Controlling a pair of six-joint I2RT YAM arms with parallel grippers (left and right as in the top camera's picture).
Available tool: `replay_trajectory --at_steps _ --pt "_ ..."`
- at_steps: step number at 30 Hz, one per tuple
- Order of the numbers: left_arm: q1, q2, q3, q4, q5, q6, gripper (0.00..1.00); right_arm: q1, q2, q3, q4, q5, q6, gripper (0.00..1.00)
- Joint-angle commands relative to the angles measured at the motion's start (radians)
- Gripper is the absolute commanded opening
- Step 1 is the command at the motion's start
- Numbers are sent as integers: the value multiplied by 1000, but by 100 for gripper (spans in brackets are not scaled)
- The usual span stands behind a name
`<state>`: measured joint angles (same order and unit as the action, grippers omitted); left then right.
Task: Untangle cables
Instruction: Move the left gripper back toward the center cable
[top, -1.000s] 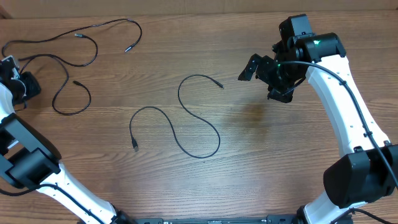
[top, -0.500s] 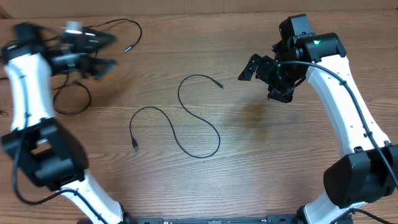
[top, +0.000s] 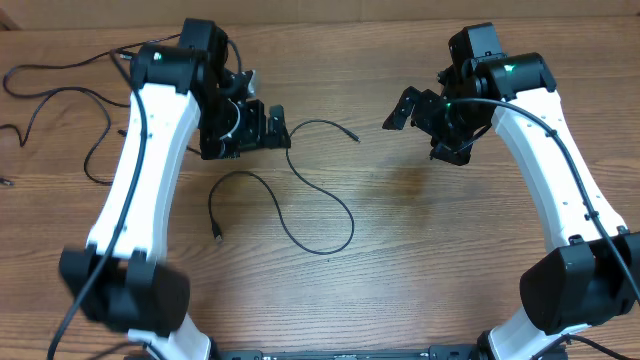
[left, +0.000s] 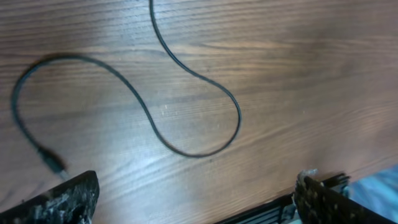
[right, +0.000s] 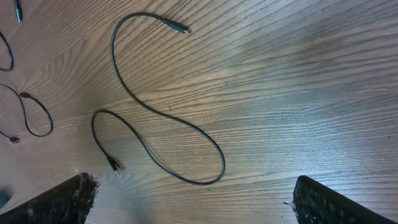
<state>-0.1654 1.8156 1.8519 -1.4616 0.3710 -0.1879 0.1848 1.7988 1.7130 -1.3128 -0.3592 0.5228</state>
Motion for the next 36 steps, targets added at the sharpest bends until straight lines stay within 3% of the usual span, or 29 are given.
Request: replay_trajectory --at_steps 1,3,8,12,16,24,30,33,36 --pt "-109 -127 2 -65 -192 -146 100 -1 -11 16 2 2 -4 100" --pt "-190 -163 2 -134 -307 -317 100 -1 -11 16 2 2 -4 100" --pt "-362 -174 -7 -162 -378 -533 100 -1 -11 16 2 2 -4 100" --pt "-517 -174 -83 -162 -530 -735 100 -1 -11 16 2 2 -4 100" --pt "-479 -174 -110 -211 -500 -741 100 -1 -11 16 2 2 -4 100" --pt "-269 -339 -118 -228 -374 -593 100 -1 -11 16 2 2 -4 100" --pt "-261 -497 -231 -227 -359 -585 100 -1 -11 16 2 2 -4 100" --pt "-261 -542 -367 -129 -340 -605 100 -1 -11 16 2 2 -4 100" --pt "-261 -531 -517 29 -220 -718 100 -1 -11 16 2 2 -4 100"
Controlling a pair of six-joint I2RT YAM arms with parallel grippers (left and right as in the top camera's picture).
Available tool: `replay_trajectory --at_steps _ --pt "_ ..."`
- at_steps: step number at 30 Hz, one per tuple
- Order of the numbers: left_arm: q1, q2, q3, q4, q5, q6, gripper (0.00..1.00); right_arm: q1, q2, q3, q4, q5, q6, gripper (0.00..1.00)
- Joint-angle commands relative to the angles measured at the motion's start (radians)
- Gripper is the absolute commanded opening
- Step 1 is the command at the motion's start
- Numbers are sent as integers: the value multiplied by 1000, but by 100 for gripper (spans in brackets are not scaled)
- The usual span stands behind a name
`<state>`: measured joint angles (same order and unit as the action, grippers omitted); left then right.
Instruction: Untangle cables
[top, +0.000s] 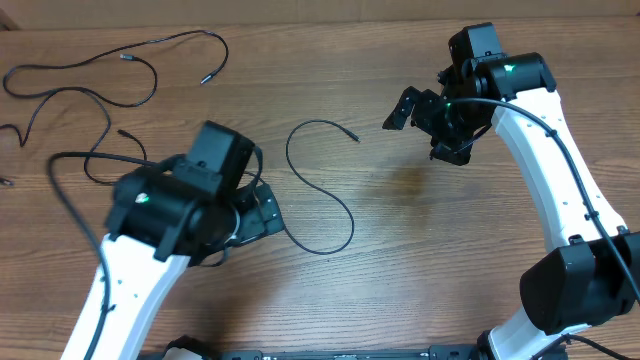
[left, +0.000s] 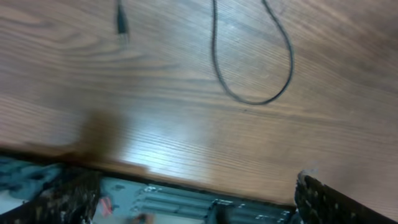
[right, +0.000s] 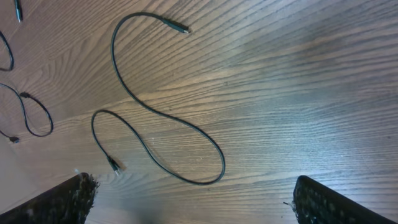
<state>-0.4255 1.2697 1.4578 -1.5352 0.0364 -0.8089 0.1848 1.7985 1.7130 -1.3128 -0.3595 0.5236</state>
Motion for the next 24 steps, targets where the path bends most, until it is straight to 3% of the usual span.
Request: replay_trajectory --at_steps 1,5,9,14,19,24 --pt "-2 21 -156 137 126 -124 100 -1 -11 16 2 3 -5 100" --pt "-78 83 -312 335 108 -273 99 -1 -11 16 2 3 -5 100" --pt "-155 177 -358 383 -12 -475 99 -1 -11 16 2 3 -5 100" --pt "-236 336 -365 484 -87 -587 100 -1 -11 16 2 3 -5 100" --pt "-200 443 -365 521 -97 -561 100 -1 -11 16 2 3 -5 100" --pt "-96 443 -381 620 -10 -354 100 -1 -11 16 2 3 -5 100"
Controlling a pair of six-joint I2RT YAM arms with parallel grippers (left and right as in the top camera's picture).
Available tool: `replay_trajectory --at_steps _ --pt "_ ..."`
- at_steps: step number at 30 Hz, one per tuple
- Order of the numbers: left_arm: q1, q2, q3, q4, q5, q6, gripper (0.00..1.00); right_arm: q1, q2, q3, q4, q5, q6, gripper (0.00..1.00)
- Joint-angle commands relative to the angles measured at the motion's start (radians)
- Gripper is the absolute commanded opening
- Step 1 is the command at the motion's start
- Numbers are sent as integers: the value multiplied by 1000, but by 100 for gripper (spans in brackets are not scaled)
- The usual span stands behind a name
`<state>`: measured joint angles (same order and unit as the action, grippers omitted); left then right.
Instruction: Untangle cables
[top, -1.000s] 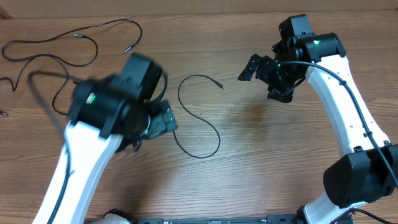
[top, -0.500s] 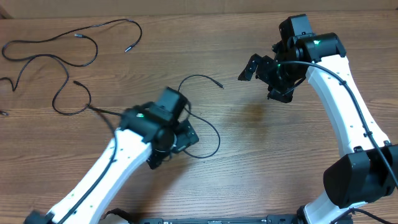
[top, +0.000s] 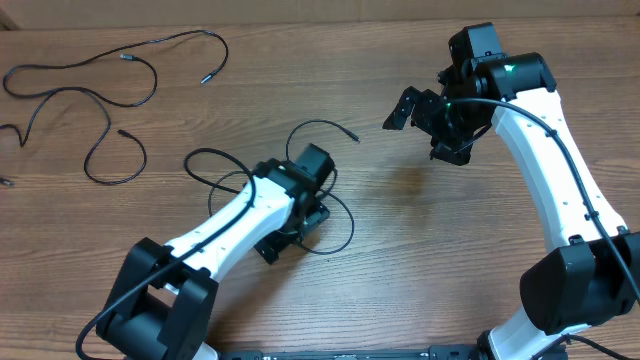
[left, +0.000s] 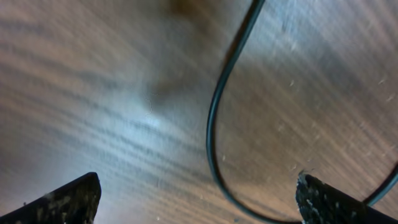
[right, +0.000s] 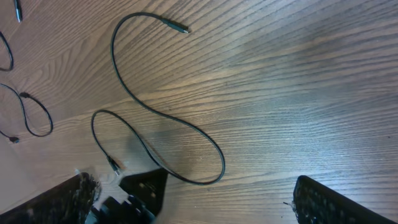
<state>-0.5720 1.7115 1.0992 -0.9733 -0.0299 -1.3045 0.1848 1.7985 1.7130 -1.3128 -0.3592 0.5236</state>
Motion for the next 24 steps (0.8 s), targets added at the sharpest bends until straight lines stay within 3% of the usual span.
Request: replay_trajectory --at_steps 1,3,14,16,20,23,24 --pt "61 2 -38 111 105 206 100 -1 -11 16 2 2 -5 100" --pt "68 2 -60 150 131 254 100 -1 -11 16 2 2 -5 100" --pt "65 2 -137 210 78 261 100 -1 -11 16 2 2 -5 100" --pt "65 2 -163 257 79 261 94 -1 -11 16 2 2 -5 100" --pt "65 2 -219 313 73 254 93 -1 -11 16 2 2 -5 100" --pt "65 2 -227 312 41 254 82 -1 -11 16 2 2 -5 100" --pt "65 2 -227 313 41 254 72 -1 -11 16 2 2 -5 100"
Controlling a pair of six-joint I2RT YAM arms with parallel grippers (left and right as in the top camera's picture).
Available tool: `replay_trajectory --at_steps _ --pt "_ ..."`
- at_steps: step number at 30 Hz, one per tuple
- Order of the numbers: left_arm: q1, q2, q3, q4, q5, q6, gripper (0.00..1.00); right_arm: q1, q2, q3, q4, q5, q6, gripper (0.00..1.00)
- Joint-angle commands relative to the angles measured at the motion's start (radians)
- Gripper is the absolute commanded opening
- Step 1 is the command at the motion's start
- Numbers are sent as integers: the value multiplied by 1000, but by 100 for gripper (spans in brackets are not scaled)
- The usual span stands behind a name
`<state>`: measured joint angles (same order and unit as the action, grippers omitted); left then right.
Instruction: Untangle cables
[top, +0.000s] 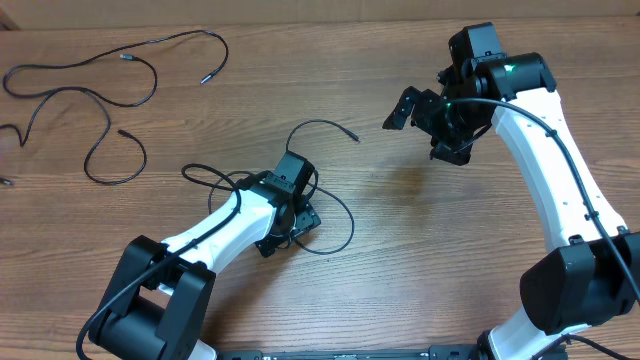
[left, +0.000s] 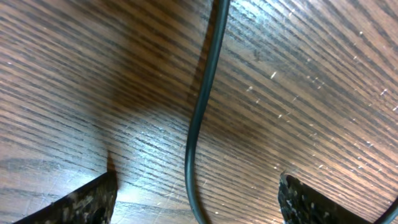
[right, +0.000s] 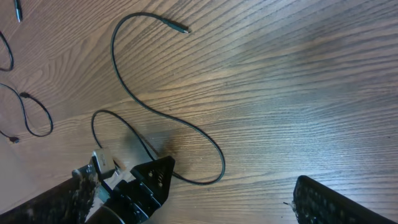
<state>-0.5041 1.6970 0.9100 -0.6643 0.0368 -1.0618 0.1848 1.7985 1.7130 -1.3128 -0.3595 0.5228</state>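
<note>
A thin black cable (top: 322, 192) lies in an S-curve mid-table, one plug end (top: 352, 136) pointing right. My left gripper (top: 290, 230) sits low over the cable's lower bend, open. In the left wrist view the cable (left: 202, 106) runs along the wood between my spread fingers (left: 87, 199), untouched, with the left gripper (left: 196, 186) straddling it. My right gripper (top: 418, 112) hangs open, high at the right, nothing in it. The right wrist view shows the whole cable (right: 134, 99) and the left arm's head (right: 143, 183) upon its lower bend; the right gripper (right: 193, 193) is empty.
Two more loose black cables lie at the back left: a long one (top: 120, 60) and a looped one (top: 105, 160). The wooden table (top: 450, 260) has its far edge along the top of the overhead view.
My left gripper has shifted slightly to the left and come closer to the wood, so the cable looks larger between its fingers. The cable and the right arm are where they were.
My left gripper was first raised at the back left, beside the cable's upper curve. It then stood at the front left, then low over the cable's lower bend, where it now straddles the cable, open. The right arm and cables have kept still.
</note>
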Motion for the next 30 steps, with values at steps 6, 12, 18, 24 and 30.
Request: replay_trajectory --at_steps 6,12,18,24,30 --pt "-14 16 -38 -17 -51 11 67 -1 -11 16 2 3 -4 100" --pt "-14 16 -38 -45 -82 11 68 -1 -11 16 2 3 -4 100" --pt "-23 16 -38 -68 -92 11 67 -1 -11 16 2 3 -4 100" --pt "-33 35 -38 -72 -103 -4 40 -1 -11 16 2 3 -4 100" --pt "-33 126 -38 -64 -91 -16 14 -1 -11 16 2 3 -4 100"
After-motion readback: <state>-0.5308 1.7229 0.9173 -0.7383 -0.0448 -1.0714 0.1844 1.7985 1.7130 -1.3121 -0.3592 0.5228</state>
